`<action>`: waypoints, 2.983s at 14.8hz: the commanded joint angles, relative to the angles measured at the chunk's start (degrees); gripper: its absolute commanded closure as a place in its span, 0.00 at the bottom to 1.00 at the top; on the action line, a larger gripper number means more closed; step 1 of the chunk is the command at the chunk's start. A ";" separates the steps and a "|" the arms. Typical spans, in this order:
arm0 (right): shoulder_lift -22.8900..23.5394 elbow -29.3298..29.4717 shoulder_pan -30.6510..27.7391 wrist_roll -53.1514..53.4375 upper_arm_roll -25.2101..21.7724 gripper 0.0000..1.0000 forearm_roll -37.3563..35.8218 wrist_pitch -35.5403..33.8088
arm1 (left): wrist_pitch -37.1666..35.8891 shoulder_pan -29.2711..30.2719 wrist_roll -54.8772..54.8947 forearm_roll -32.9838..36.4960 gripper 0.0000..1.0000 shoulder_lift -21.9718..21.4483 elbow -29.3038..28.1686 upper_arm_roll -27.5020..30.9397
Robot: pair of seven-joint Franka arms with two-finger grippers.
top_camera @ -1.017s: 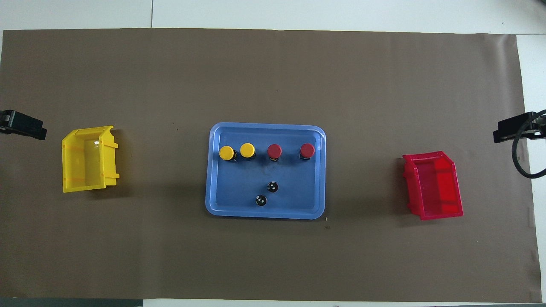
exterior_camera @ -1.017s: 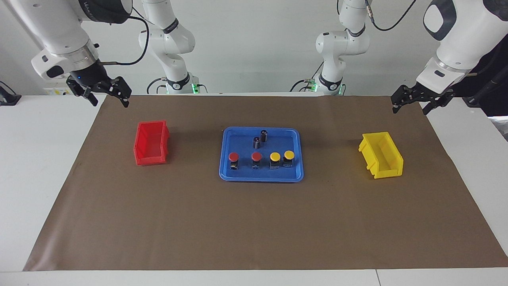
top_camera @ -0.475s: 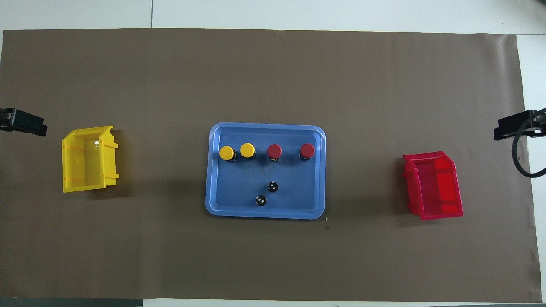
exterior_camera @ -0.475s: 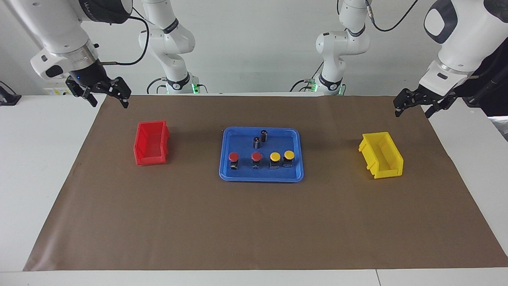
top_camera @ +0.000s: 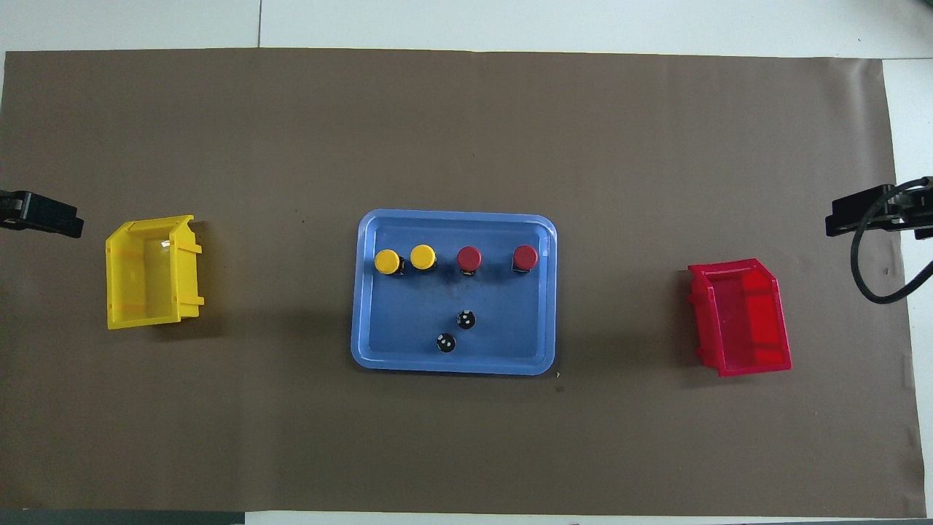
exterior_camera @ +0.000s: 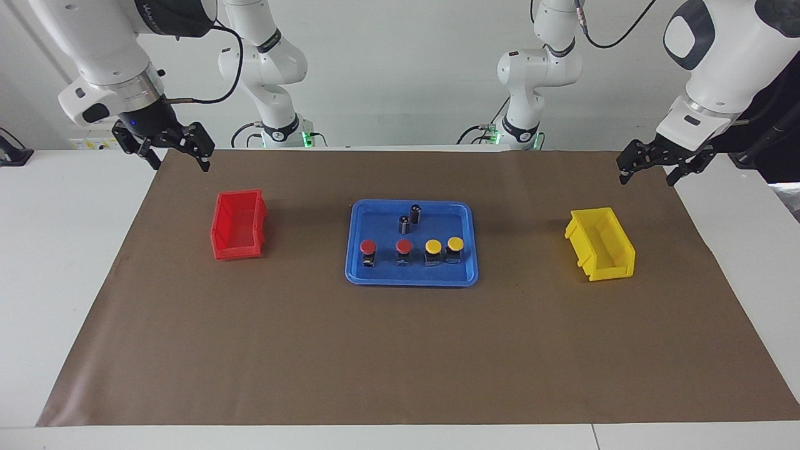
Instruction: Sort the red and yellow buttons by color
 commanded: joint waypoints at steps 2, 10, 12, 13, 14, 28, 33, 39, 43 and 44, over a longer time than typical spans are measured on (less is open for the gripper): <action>5.45 7.04 3.86 4.94 0.39 0.00 0.61 -1.22 | 2.88 -0.31 -0.55 -0.66 0.00 -3.22 -5.27 -0.01; 18.57 10.28 19.07 25.24 1.53 0.00 2.72 10.34 | 3.94 -0.22 -0.46 -0.66 0.00 -3.40 -5.89 -0.01; 17.00 2.28 21.88 27.18 1.53 0.00 2.80 17.89 | 3.94 -0.22 -0.46 -0.66 0.00 -3.40 -5.98 -0.01; 15.77 -2.02 22.76 27.97 1.53 0.00 2.80 21.76 | 3.94 -0.22 -0.46 -0.66 0.00 -3.40 -5.98 -0.01; 14.80 -5.90 24.08 28.50 1.53 0.00 2.72 25.27 | 3.94 -0.22 -0.46 -0.66 0.00 -3.40 -5.98 -0.01; 16.99 -18.41 26.99 28.60 1.53 0.02 2.28 42.54 | 4.03 0.04 -0.55 -0.66 0.00 -3.40 -5.98 -0.01; 17.34 -18.68 26.99 26.92 1.53 0.15 2.28 44.21 | 4.03 0.04 -0.55 -0.66 0.00 -3.40 -5.98 -0.01; 17.86 -19.21 27.08 26.83 1.62 0.27 2.28 44.29 | 4.03 -0.05 -0.55 -0.66 0.00 -3.40 -6.07 -0.01; 18.13 -19.29 27.17 26.66 1.62 0.30 2.28 44.21 | 4.03 -0.05 -0.55 -0.66 0.00 -3.40 -6.07 -0.01; 18.13 -19.29 27.17 26.40 1.62 0.31 2.28 44.21 | 3.94 -0.05 -0.55 -0.66 0.00 -3.40 -6.07 -0.01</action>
